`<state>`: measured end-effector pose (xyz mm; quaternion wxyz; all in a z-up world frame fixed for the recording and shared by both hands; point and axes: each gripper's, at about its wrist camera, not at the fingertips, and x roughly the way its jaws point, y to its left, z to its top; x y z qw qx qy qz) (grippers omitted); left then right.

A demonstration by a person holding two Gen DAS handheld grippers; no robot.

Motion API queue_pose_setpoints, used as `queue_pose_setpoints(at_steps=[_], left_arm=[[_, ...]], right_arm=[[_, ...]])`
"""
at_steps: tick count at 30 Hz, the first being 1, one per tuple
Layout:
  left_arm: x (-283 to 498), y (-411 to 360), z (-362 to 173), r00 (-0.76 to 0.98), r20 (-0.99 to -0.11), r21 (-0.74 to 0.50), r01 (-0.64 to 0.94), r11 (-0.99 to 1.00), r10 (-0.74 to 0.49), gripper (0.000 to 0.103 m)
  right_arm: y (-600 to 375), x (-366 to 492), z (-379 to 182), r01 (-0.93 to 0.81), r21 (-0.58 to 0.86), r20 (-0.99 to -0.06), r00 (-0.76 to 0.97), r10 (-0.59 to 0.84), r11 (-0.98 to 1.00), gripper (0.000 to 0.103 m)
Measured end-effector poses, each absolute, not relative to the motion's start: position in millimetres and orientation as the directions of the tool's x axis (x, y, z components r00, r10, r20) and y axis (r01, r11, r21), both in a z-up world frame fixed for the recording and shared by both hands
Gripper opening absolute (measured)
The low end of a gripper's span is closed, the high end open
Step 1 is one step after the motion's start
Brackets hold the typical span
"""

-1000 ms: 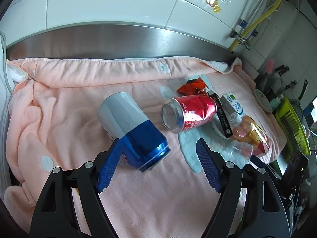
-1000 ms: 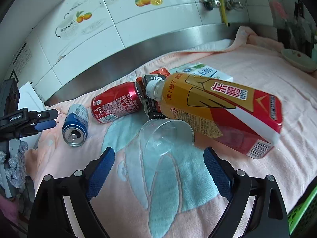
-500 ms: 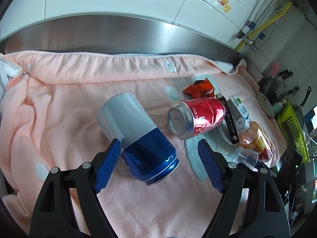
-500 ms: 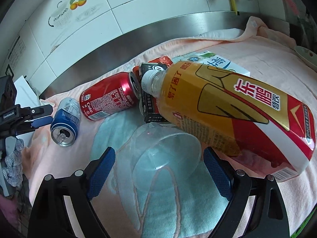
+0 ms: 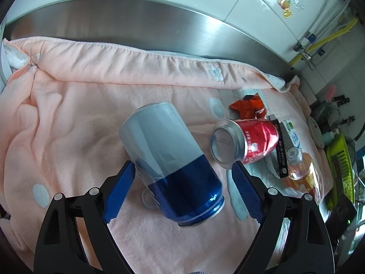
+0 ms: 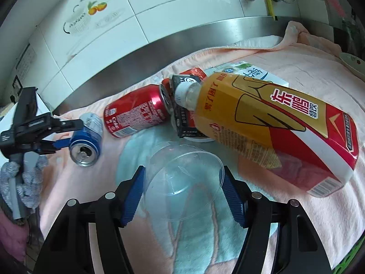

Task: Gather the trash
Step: 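Grasp the blue can with the left gripper while the right grasps the clear plastic cup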

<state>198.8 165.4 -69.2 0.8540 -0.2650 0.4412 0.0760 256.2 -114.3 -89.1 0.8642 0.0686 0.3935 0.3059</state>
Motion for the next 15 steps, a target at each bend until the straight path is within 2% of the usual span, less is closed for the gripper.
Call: queue_pose_setpoints(at_steps=[9, 12, 15], left_arm=[[212.3, 181.3, -90.2, 0.564, -0.815, -0.438, -0.445, 0.781, -0.136, 0.085], [211.3, 182.4, -91.9, 0.573, -0.804, -0.465, -0.439, 0.769, -0.159, 0.078], [207.2, 180.4, -90.8, 0.581, -0.796, -0.476, -0.425, 0.77, -0.172, 0.076]], right_arm=[[-121.7, 215.9, -66.0, -0.485, 0.32, -0.591, 0.569, 0.571, 0.814, 0.064], [-129.6, 201.7, -61.6, -0.469, 0.306, -0.583, 0.596, 0.553, 0.828, 0.064], [-140.2, 191.0, -61.0, -0.441, 0.316, -0.582, 0.61, 0.539, 0.84, 0.064]])
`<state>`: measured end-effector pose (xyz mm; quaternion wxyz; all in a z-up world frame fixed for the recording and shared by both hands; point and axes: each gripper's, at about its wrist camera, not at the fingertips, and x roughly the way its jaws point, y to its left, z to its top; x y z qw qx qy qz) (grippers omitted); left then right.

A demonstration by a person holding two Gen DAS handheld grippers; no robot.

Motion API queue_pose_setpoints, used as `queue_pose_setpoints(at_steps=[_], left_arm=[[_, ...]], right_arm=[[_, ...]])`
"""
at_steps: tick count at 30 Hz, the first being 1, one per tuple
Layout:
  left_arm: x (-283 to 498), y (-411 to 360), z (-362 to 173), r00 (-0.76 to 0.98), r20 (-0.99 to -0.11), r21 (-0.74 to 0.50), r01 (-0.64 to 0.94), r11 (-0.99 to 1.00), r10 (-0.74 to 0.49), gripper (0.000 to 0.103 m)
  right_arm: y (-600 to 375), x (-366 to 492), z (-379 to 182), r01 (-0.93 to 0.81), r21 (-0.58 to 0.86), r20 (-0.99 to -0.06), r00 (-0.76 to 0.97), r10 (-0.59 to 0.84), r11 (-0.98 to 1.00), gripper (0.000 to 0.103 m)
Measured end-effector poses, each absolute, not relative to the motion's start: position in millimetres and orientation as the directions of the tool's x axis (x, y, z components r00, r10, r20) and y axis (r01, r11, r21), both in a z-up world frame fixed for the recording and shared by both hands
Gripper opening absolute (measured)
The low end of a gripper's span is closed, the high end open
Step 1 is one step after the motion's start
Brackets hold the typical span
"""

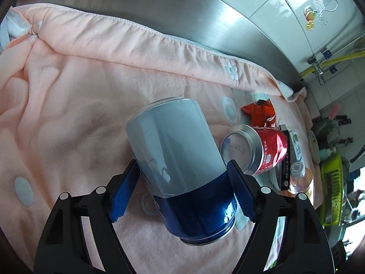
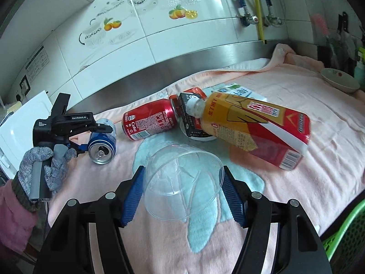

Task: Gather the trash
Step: 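Grasp the blue can with the left gripper while the right grasps the clear plastic cup, then carry the blue can and clear cup over the green basket and release both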

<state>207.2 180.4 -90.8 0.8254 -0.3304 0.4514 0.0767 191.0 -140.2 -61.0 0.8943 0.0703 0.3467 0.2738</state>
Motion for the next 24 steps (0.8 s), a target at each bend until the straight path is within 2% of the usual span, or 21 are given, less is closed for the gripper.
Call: queue_pose_setpoints(at_steps=[12, 24], left_arm=[[178.5, 140.2, -59.5, 0.619, -0.734, -0.531, -0.266, 0.805, -0.28, 0.073], [173.8, 58.4, -38.4, 0.584, -0.694, -0.57, -0.09, 0.817, -0.42, 0.071]], right_arm=[[-195.1, 148.3, -63.1, -0.291, 0.309, -0.588, 0.69, 0.423, 0.905, 0.063], [-298.4, 97.3, -82.6, -0.01, 0.279, -0.624, 0.758, 0.189, 0.96, 0.063]])
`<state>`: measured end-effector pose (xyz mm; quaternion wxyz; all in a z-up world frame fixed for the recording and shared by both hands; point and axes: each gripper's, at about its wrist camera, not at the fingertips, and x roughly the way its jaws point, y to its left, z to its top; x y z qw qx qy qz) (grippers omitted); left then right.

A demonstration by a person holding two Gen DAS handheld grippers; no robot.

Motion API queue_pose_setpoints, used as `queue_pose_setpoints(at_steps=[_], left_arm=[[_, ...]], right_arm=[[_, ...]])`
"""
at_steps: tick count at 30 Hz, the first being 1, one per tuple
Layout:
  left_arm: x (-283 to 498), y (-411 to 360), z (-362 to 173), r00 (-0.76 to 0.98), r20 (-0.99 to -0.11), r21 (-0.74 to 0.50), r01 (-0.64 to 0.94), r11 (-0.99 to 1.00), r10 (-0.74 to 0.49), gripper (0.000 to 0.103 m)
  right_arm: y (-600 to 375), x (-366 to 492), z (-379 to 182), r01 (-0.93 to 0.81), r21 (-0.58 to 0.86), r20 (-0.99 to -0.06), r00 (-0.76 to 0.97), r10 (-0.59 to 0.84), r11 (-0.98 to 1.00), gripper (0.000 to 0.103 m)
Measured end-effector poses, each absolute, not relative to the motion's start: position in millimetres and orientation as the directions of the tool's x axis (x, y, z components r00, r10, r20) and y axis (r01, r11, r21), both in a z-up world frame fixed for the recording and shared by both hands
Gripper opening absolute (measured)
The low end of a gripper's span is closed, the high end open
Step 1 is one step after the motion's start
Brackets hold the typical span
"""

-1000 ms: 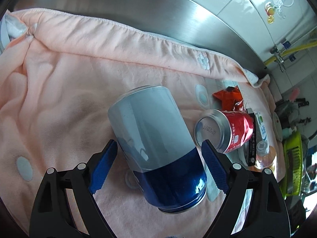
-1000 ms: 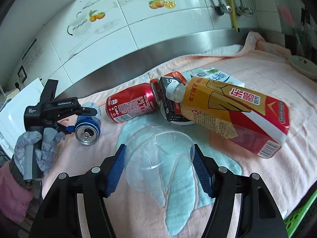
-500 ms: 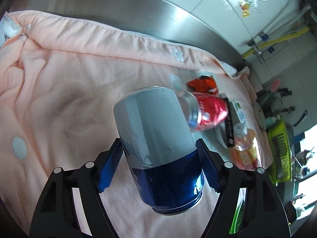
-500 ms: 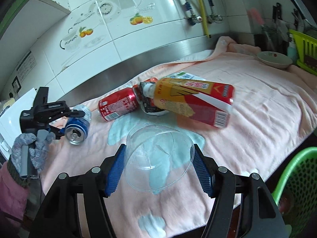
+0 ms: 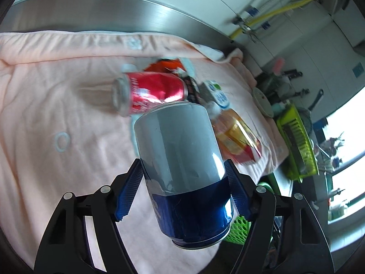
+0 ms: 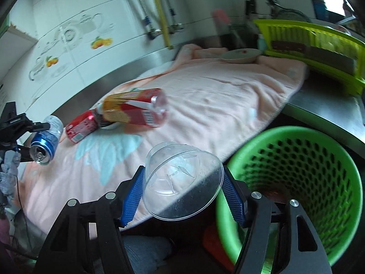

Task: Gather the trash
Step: 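Carry the blue can and clear cup over the green basket and release both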

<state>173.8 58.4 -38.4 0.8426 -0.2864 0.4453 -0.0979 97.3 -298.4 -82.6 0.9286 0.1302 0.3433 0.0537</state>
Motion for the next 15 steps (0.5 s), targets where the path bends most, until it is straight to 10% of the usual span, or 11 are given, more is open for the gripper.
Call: queue_pose_setpoints(at_steps=[15], left_arm=[[181.5, -90.6, -44.9, 0.415, -0.699, -0.586, 0.135, 0.799, -0.582, 0.07]], right_arm=[[-382.1, 51.3, -109.5, 0.238, 0.23, -0.675, 0.738, -0.022, 0.944, 0.064]])
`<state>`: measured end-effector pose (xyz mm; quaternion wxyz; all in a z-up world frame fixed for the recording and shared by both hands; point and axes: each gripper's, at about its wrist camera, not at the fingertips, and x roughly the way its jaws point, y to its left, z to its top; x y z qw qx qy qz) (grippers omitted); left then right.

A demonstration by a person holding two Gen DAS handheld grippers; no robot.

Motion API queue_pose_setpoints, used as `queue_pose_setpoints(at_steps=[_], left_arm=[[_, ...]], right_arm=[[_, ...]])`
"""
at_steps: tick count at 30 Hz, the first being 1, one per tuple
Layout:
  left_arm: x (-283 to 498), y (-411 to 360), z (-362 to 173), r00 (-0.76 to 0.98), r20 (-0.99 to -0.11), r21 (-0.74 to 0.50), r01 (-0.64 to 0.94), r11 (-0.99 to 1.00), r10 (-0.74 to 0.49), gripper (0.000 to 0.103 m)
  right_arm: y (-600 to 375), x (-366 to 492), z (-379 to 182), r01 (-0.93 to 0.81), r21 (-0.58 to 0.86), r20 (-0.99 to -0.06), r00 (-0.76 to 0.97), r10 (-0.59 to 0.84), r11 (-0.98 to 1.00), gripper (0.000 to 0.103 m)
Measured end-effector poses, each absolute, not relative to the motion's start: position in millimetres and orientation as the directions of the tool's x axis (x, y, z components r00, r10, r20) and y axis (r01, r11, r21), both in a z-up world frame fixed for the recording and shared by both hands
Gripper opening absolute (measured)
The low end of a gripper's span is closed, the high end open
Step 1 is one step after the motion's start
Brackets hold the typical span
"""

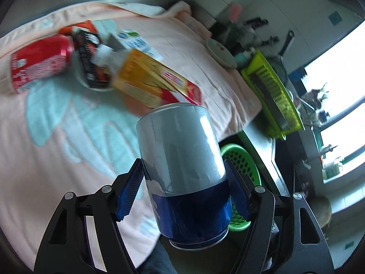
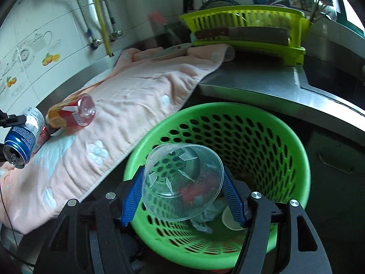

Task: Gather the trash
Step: 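Carry the blue can and clear cup over the green basket and release both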

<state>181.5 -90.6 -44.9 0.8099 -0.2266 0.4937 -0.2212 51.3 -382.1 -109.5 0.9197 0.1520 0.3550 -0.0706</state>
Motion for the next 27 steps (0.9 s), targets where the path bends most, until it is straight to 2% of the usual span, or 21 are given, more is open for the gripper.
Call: queue_pose_setpoints(at_steps=[4, 20, 27], left_arm=[[181.4, -128.0, -47.8, 0.365, -0.697, -0.595, 0.186, 0.782, -0.617, 0.069], [180.5, -246.3, -67.2, 0.211, -0.713, -0.598, 0.315, 0.737, -0.668, 0.069], [177.1, -278.2, -77.2, 0.178, -0.717, -0.59, 0.361, 0.722, -0.674, 0.069]], right_arm=[[-390.9, 43.8, -110.3, 0.257, 0.228, -0.676, 0.736, -0.037, 0.939, 0.065], [-403.5, 2.8, -94.7, 0.287, 0.192, -0.642, 0.76, -0.101, 0.938, 0.087], [-413.4, -10.2, -89.4, 0.325, 0.218, -0.631, 0.766, -0.121, 0.92, 0.088]])
